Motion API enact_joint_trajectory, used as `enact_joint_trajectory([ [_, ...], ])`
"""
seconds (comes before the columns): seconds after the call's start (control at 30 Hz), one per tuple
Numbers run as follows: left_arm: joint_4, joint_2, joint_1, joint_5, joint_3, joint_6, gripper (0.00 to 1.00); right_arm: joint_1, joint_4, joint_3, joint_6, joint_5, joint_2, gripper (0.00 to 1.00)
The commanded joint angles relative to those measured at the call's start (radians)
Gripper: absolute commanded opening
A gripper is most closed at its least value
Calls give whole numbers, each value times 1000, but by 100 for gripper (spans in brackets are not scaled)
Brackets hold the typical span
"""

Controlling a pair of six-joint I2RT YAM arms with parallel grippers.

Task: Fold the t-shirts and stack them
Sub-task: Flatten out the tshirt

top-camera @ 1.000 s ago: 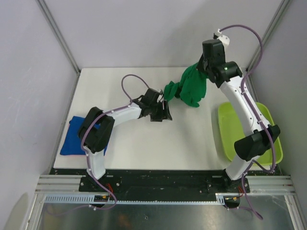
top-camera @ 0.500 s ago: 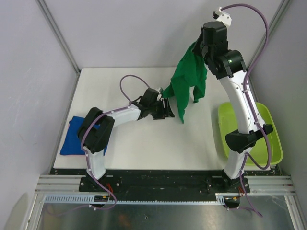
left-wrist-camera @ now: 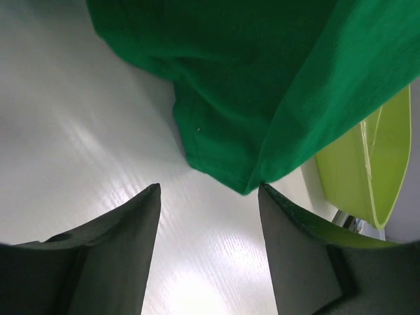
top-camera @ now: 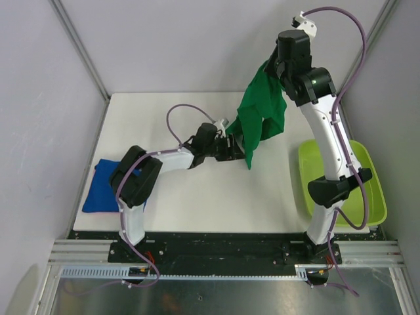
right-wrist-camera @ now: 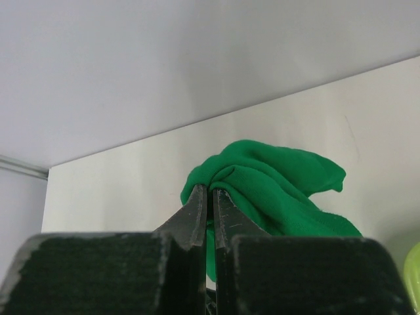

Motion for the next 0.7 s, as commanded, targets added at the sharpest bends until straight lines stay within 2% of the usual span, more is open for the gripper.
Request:
enact_joint_trajectory([
  [0.0, 118, 50, -13, 62, 58, 37, 66, -9, 33, 12, 11, -6, 5, 0],
  [0.37, 172, 61, -72, 60, 21, 48, 65, -26, 31, -12, 22, -22, -3, 0],
  [0.53, 179, 77, -95, 20, 20, 40, 65, -32, 30, -21, 27, -30, -4, 0],
  [0.67, 179, 86, -98, -63, 19, 60, 64, -33, 34, -29, 32, -39, -8, 0],
])
